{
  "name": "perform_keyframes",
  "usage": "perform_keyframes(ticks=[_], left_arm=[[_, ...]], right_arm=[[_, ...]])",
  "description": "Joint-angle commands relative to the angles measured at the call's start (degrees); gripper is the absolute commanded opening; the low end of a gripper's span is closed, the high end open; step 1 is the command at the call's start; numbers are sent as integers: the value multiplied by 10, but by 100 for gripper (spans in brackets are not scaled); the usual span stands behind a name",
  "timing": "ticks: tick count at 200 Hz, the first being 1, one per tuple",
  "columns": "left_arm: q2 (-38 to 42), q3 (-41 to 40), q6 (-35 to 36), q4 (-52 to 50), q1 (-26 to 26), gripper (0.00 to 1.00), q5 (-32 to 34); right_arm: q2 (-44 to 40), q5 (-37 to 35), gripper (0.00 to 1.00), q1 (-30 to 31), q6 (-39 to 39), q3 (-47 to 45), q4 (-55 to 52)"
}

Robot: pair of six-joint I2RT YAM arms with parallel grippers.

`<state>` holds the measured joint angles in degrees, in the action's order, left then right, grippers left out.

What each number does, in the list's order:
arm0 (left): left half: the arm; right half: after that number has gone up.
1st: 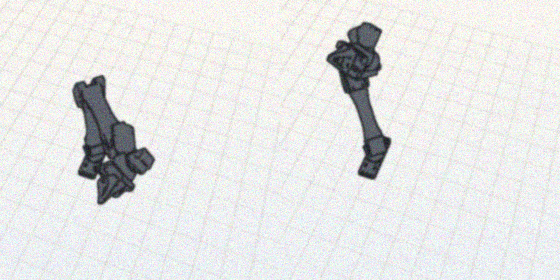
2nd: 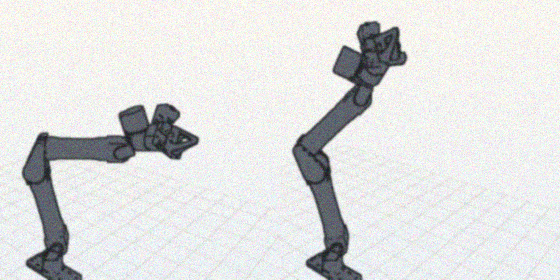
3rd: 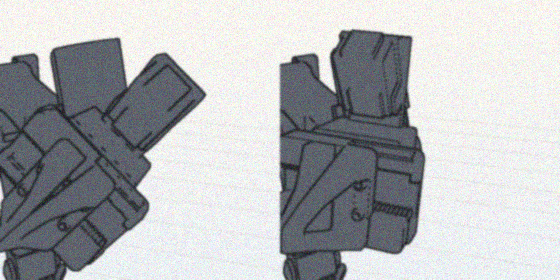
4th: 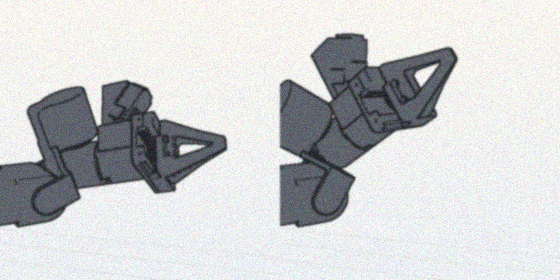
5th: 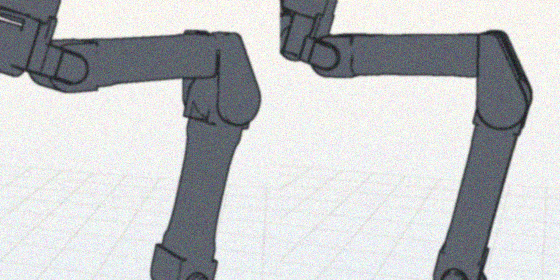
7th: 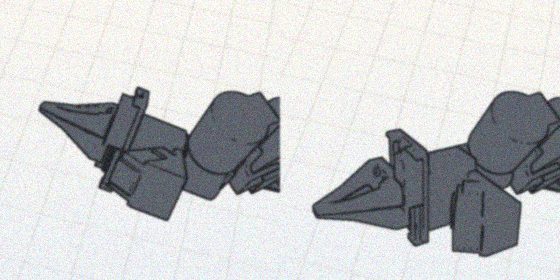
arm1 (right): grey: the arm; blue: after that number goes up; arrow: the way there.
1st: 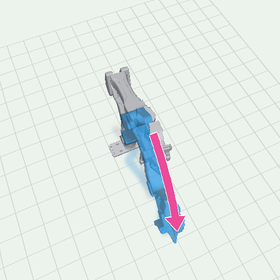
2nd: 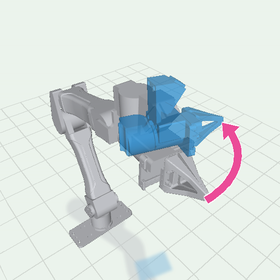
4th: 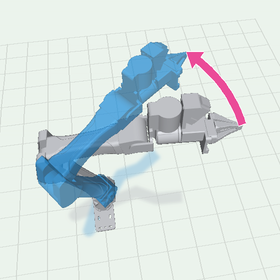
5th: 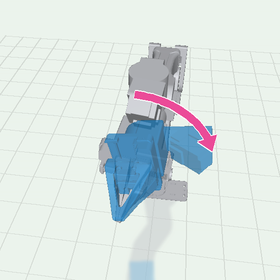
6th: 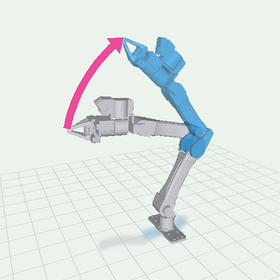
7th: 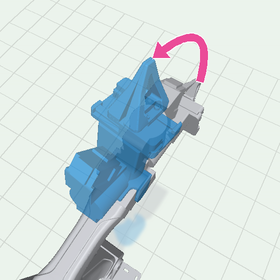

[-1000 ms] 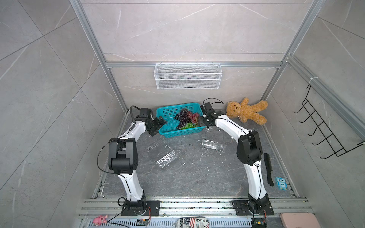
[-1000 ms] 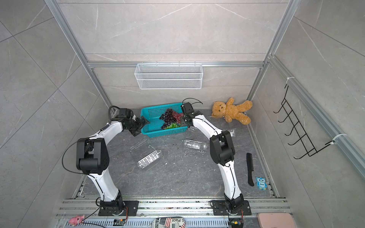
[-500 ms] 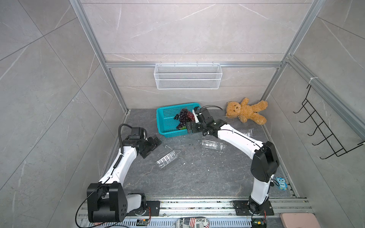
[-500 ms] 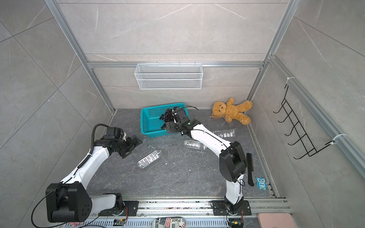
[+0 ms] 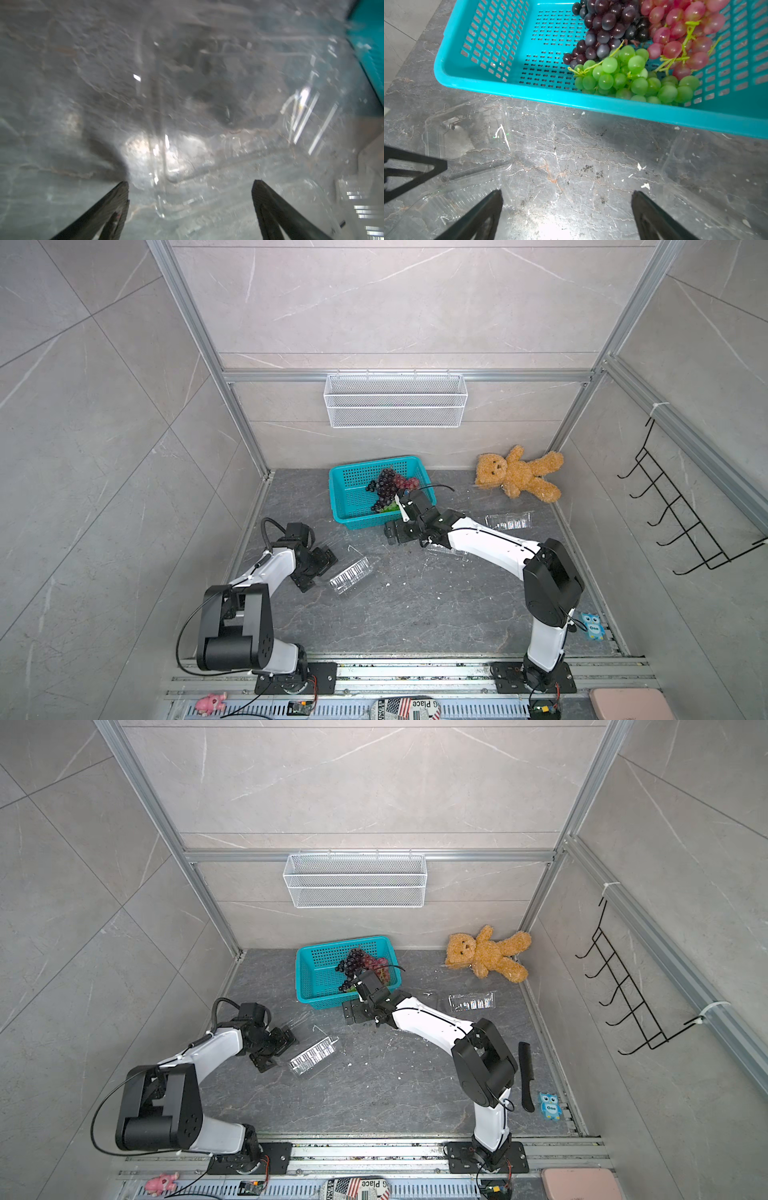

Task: Pack grapes into containers
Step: Pick up the packing box from the center of the board, then place the packing box at the center of the board.

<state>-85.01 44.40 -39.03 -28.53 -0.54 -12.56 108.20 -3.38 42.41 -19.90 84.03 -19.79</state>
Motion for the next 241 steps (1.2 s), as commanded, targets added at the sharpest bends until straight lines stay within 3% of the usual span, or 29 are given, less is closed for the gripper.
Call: perform_keyframes(ticks=[1, 27, 48, 74, 87, 104, 145, 157, 241], left_arm=[[-17, 12, -3, 38, -20, 86, 13], [-32, 29, -3, 35, -30, 73, 39], [-46, 42, 2, 30, -31, 50, 54], [-65, 51, 5, 29, -32, 32, 62], [-72, 53, 5, 26, -32, 30, 73], [-76, 61, 10, 17, -38, 19, 89], [-82, 113, 33, -28, -75, 12, 125], [-87, 137, 44, -39, -91, 0, 125], [-251, 437, 145, -110, -126, 0, 162]], right_arm=[[-15, -1, 99, 2, -10, -9, 15], [-17, 0, 99, 3, -12, -14, 19], [-17, -2, 99, 3, -15, -18, 24], [-21, -3, 99, 3, -16, -27, 31], [-23, -6, 99, 3, -16, -30, 31], [-25, -5, 99, 3, -15, -35, 33], [-37, -9, 99, 2, -15, -43, 33], [-42, -11, 99, 3, -16, -42, 29], [-60, -36, 99, 0, -7, -11, -17]])
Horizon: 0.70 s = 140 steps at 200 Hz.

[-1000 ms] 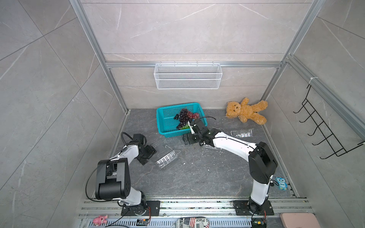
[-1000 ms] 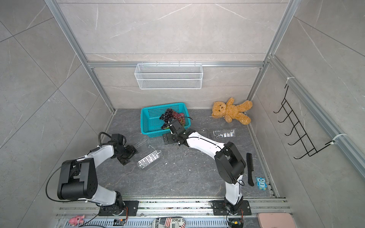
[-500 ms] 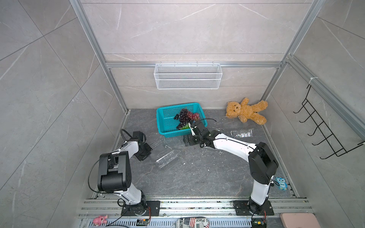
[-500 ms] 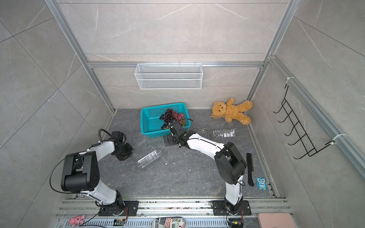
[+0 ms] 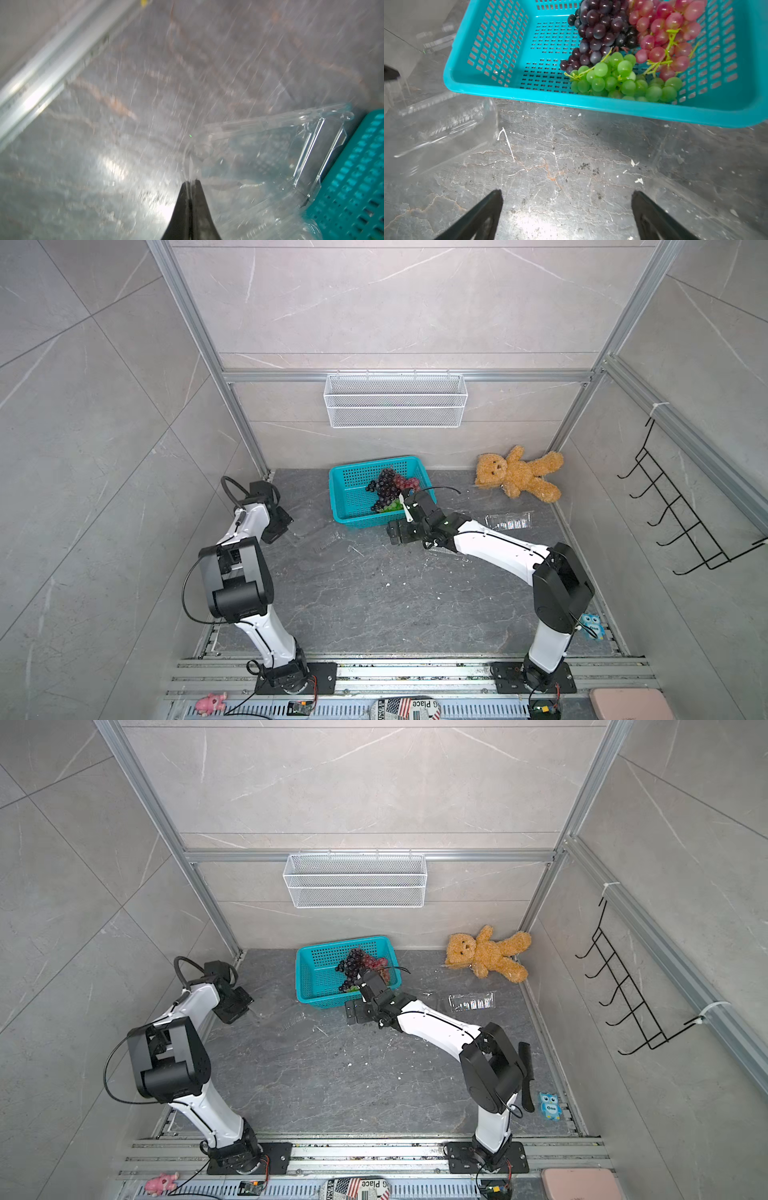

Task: Pack grapes into containers
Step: Place the packing box at the center of the board.

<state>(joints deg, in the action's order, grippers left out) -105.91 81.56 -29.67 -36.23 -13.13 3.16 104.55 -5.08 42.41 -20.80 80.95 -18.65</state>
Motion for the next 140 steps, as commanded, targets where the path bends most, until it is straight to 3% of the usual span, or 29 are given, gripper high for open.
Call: perform_keyframes(ticks=[1, 38, 59, 108, 124, 140], left_arm=[[-44, 68, 52, -33, 0, 0, 4], [-113, 142, 88, -42, 0, 3, -11], [-121, 168, 106, -55, 0, 14, -16], [-80, 206, 112, -109, 1, 62, -42], [-57, 205, 108, -125, 4, 90, -58], [-20, 186, 95, -127, 7, 99, -74]], right_arm=[[-23, -19, 99, 0, 2, 20, -29], [-32, -16, 99, -20, 5, 29, -53], [-55, -11, 99, -47, 6, 25, -63], [-102, 12, 99, -131, -6, 1, -108], [-127, 22, 99, -164, -13, -25, -115], [-151, 28, 99, -195, -12, -57, -122]])
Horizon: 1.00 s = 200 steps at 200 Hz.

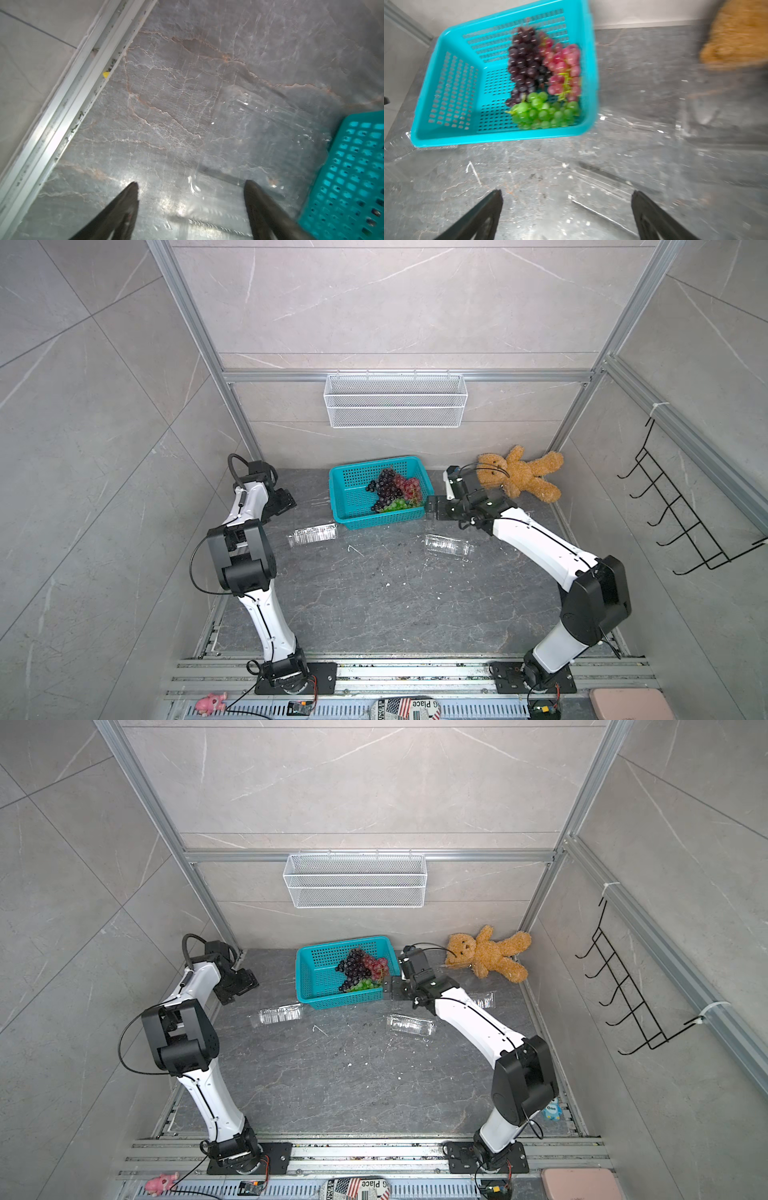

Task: Pack grapes into containers
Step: Place the packing box at the center of the board, then adjust the packing box at the center of the board.

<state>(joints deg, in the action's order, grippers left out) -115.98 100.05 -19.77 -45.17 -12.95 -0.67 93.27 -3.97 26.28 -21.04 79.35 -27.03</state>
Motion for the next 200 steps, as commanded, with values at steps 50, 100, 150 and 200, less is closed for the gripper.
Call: perform_keyframes(ticks=[50, 100, 150, 200], left_arm=[[211, -59, -43, -29, 112, 99, -61], [221, -108, -132, 91, 321, 99, -137], [116, -45, -166, 121, 459, 99, -160], [87, -54, -215, 169, 496, 99, -204]], right_arm=[[-89, 79, 88, -127, -25, -152, -30], [-114, 110, 74, -162, -33, -224, -16], [-124, 147, 62, -163, -61, -288, 21], [-114, 163, 47, -162, -70, -330, 63]])
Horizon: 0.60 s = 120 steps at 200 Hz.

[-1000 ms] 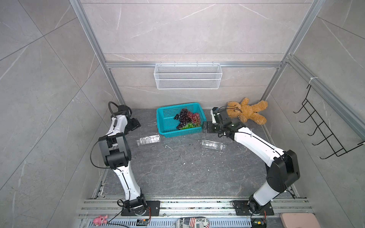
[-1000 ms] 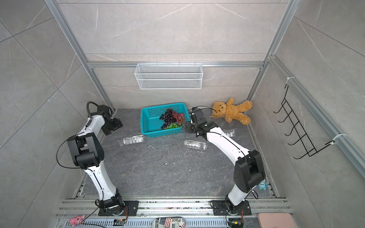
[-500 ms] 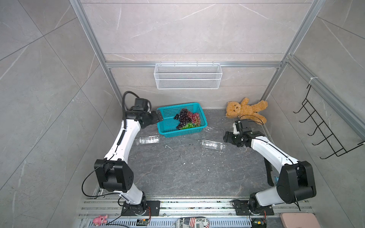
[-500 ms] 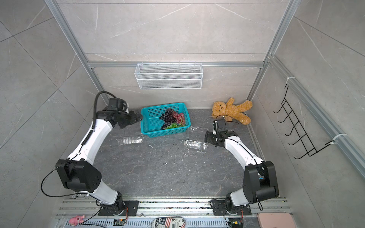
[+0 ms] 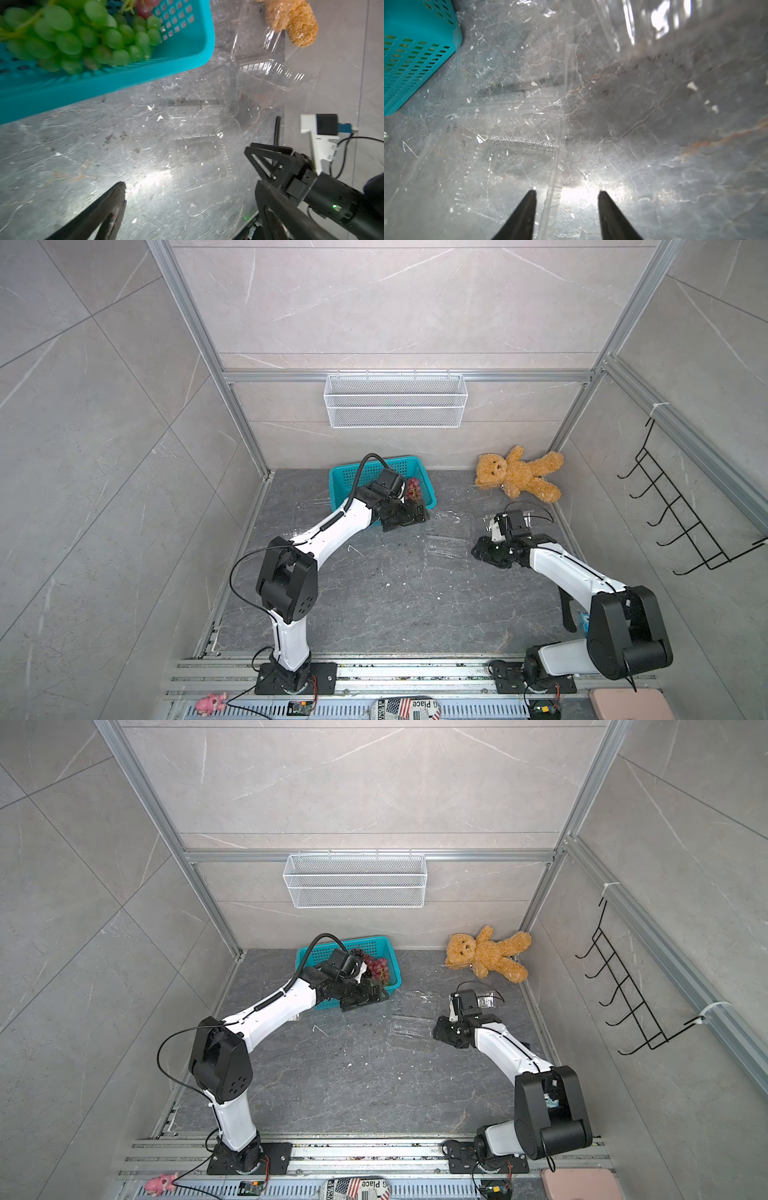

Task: Pack grapes into containers
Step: Adjust the packing box at the center of the board.

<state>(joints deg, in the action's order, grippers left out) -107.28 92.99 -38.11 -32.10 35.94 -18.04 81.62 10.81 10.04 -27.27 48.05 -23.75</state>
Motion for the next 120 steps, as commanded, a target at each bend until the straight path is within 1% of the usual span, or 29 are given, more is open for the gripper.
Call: perform_keyframes(ticks=[1, 28, 50, 76, 95, 108, 120], left_arm=[[-1, 17, -32, 39, 7, 99, -31], [-21, 3, -59, 67, 16, 99, -58], [-31, -5, -64, 74, 27, 99, -60], [-38, -36, -80, 96, 30, 100, -69], [-40, -55, -89, 107, 30, 100, -70], [-40, -65, -94, 115, 30, 99, -72], [-43, -67, -95, 116, 30, 99, -72]], right_arm=[[3, 16, 46, 0, -8, -18, 31], [19, 31, 39, 2, -16, -36, 63], [31, 33, 34, 7, -25, -48, 85], [46, 24, 30, 17, -31, -56, 102], [55, 15, 21, 23, -32, -59, 108], [46, 4, 15, 24, -35, -65, 112], [29, -10, 12, 24, -34, -69, 108]])
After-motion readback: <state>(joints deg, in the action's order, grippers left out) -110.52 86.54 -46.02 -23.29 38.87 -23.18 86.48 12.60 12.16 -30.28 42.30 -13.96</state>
